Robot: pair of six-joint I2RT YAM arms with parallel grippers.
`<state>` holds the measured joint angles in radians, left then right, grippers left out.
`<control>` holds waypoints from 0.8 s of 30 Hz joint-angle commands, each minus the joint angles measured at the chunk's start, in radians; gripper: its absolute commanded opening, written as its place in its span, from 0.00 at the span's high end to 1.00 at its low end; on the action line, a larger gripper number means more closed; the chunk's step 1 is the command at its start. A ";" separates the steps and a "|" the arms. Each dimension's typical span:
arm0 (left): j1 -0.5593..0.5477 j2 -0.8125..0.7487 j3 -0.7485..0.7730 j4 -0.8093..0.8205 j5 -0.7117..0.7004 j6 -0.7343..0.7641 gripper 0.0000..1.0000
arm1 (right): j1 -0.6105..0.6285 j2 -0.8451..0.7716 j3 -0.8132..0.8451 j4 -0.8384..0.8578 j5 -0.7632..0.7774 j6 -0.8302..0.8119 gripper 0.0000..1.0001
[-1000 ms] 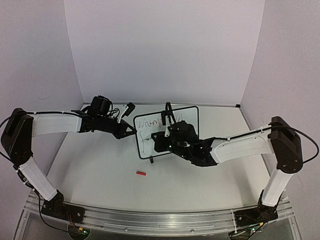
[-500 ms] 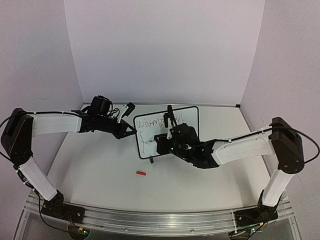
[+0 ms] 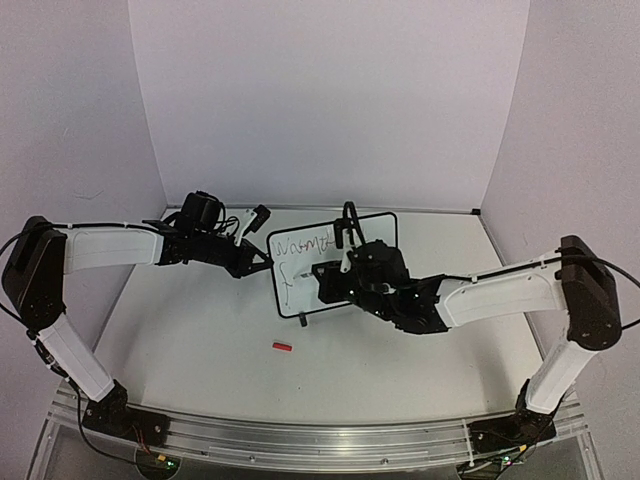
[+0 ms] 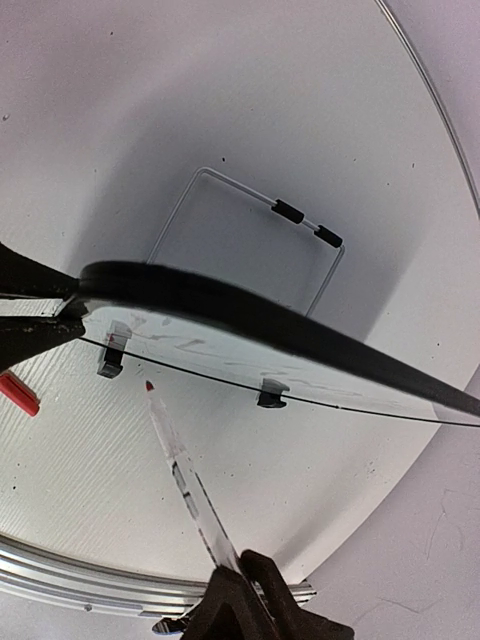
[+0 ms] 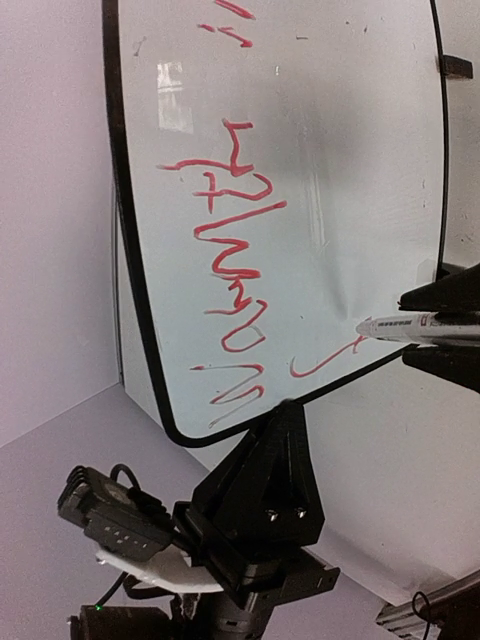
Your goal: Write a sentence on the whiteboard
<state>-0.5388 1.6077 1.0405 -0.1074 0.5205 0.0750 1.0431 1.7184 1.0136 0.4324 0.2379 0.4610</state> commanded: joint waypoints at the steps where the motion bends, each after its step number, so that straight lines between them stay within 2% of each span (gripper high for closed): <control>1: -0.002 0.013 0.018 -0.044 -0.053 0.035 1.00 | -0.005 -0.079 -0.038 -0.010 0.010 0.003 1.00; 24: -0.003 0.020 0.024 -0.044 -0.047 0.034 1.00 | -0.008 0.028 0.015 -0.011 0.036 -0.020 1.00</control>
<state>-0.5388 1.6081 1.0405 -0.1074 0.5213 0.0748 1.0391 1.7240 0.9778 0.4137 0.2448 0.4568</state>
